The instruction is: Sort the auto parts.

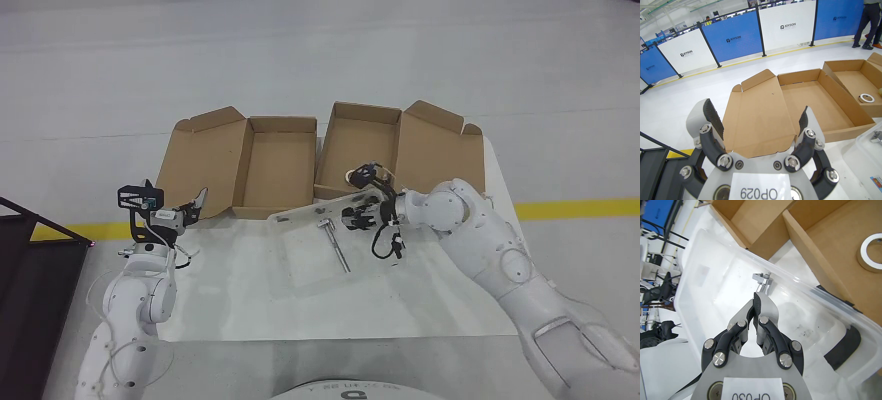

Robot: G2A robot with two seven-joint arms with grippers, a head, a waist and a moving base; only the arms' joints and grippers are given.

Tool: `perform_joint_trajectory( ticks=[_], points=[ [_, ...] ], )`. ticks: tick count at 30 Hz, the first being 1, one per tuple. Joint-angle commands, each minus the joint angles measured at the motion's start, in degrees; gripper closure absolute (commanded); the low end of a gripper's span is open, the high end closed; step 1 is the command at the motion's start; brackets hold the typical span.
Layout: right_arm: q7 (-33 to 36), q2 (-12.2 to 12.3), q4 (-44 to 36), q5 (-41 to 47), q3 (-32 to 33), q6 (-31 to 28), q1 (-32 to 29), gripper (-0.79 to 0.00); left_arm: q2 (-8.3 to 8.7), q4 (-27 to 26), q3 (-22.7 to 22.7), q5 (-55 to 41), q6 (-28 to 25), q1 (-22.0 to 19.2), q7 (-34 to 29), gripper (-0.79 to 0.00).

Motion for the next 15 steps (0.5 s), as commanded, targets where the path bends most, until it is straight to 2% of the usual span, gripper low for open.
perform_joint_trajectory(
  ticks=[1, 5, 7, 10, 15],
  points=[
    [0.30, 0.43, -0.20, 1.00, 1.32, -0.06, -0.64, 0.000, 0.00, 0.00, 0.00, 0.00, 0.00, 0.00, 0.00, -0.785],
    [-1.24, 0.66, -0.97, -2.13, 1.54, 2.16, -0.76, 0.000, 0.00, 0.00, 0.00, 0.00, 0.00, 0.00, 0.00, -0.785],
    [-2.18, 0.42, -1.32, -3.38, 0.59, 3.18, -0.58, -0.145, 0.00, 0.00, 0.00, 0.00, 0.00, 0.00, 0.00, -0.785],
    [-2.65, -0.20, -1.14, -5.61, -1.61, 4.71, 0.61, -0.228, 0.00, 0.00, 0.00, 0.00, 0.00, 0.00, 0.00, -0.785],
    [-3.53, -1.69, 0.83, -8.08, -5.81, 6.71, 3.16, -0.271, 0.00, 0.00, 0.00, 0.00, 0.00, 0.00, 0.00, -0.785]
  ],
)
